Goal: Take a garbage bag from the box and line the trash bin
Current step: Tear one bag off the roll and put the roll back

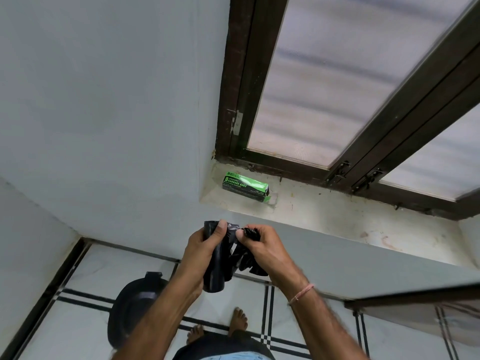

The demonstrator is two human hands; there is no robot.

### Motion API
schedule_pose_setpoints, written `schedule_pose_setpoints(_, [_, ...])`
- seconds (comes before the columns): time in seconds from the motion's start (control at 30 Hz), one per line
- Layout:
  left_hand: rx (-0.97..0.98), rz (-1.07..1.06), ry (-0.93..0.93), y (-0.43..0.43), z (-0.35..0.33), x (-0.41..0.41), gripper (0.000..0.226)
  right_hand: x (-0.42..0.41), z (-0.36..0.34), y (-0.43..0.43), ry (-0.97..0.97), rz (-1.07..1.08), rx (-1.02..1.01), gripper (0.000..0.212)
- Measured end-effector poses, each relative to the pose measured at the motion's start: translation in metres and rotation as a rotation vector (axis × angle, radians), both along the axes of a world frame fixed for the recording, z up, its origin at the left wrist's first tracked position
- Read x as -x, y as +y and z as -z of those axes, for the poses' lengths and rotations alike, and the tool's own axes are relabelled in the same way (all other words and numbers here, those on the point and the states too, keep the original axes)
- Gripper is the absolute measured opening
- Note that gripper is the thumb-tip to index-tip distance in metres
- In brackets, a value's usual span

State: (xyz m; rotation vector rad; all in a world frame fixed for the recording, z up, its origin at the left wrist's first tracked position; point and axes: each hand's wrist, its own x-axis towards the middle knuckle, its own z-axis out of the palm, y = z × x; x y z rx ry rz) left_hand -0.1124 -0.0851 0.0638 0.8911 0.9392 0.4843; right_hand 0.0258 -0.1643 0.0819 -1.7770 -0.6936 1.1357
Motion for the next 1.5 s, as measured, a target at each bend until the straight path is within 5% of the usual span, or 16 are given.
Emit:
schedule_pose_setpoints(0.3, [0.201,0.01,-0.114,0.003,0.009,-0.008,0.062,0.008,0.006,-0.001,0.32,0.086,-0.034,0.034])
schedule_pose_setpoints(0.47, [0.309,-0.055,-0.25,0.009,0.01,-0.005,0.044,-0.001,0.005,0.0,0.465,0.179,-0.093,0.035])
schedule_pose_setpoints(0.9, [0.119,-0.297,-0.274,0.006,-0.005,-0.026,0.045,0.013,-0.002,0.013,0.866,0.579,-0.33,0.029])
schedule_pose_setpoints(1.17, [-0.016,-0.267,-0.099,0.0,0.006,-0.031,0.051,0.012,0.005,0.019,0.795,0.559,-0.228,0.033])
schedule_pose_setpoints(1.37, [-0.172,-0.183,0.072,-0.001,0.006,-0.041,0.068,0.014,-0.002,0.021,0.487,0.367,-0.16,0.038])
schedule_pose_setpoints(1.5, [-0.218,-0.137,0.101,-0.003,0.01,-0.045,0.051,0.015,0.0,0.019,0.36,0.286,-0.129,0.04])
